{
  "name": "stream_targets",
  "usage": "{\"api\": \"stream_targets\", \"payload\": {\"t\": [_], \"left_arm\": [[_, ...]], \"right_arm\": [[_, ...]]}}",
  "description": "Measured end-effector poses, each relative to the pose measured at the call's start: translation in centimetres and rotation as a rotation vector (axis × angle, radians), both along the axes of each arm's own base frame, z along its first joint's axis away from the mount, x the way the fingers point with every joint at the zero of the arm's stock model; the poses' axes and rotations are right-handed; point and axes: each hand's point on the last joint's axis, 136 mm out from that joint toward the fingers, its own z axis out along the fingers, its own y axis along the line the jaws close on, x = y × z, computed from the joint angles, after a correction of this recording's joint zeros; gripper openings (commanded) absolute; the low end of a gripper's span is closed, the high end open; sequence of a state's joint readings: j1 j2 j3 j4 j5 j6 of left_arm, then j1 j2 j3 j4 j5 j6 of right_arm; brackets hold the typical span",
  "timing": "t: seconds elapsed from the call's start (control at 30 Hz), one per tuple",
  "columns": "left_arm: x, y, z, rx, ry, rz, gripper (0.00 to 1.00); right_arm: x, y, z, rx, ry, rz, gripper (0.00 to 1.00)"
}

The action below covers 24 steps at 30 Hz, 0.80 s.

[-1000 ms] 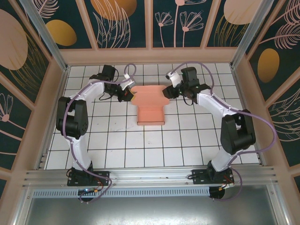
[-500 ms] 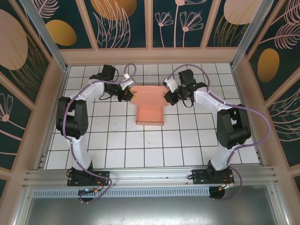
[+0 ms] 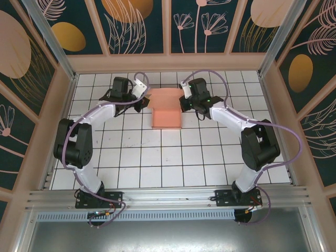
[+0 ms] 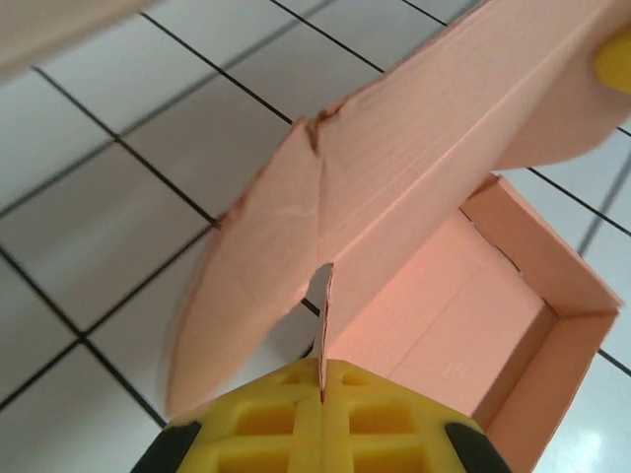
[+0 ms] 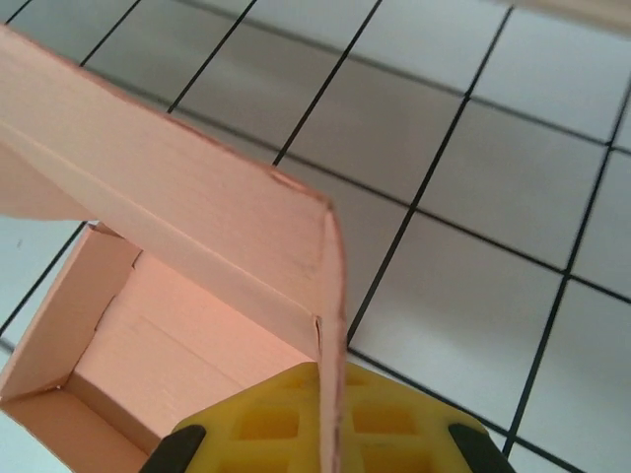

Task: Fold the paper box

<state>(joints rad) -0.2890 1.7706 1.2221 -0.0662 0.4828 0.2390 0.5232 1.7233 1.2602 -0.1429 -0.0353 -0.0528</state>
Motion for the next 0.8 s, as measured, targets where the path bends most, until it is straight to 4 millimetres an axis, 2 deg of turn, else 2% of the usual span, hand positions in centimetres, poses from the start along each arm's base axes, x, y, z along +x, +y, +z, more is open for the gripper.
{"api": "stream_targets", "payload": {"t": [0.17, 0.4, 0.57, 0.8], "left_arm": [[0.6, -0.3, -0.1, -0.023, -0.026, 0.145, 0.00], [-0.6, -0.1, -0.6, -0.115, -0.026, 0.281, 0.00], [-0.7, 0.7, -1.3, -0.146, -0.045, 0.365, 0.00], [-1.4, 0.5, -2.2, -0.189, -0.068, 0.420, 0.00]], "right_arm": [[0.4, 0.1, 0.2, 0.047, -0.017, -0.167, 0.00], [0.6, 0.6, -0.2, 0.089, -0.046, -0.360, 0.00], [0.5, 1.6, -0.1, 0.107, -0.104, -0.430, 0.00], [-0.3, 1.4, -1.5, 0.133, -0.143, -0.481, 0.00]]}}
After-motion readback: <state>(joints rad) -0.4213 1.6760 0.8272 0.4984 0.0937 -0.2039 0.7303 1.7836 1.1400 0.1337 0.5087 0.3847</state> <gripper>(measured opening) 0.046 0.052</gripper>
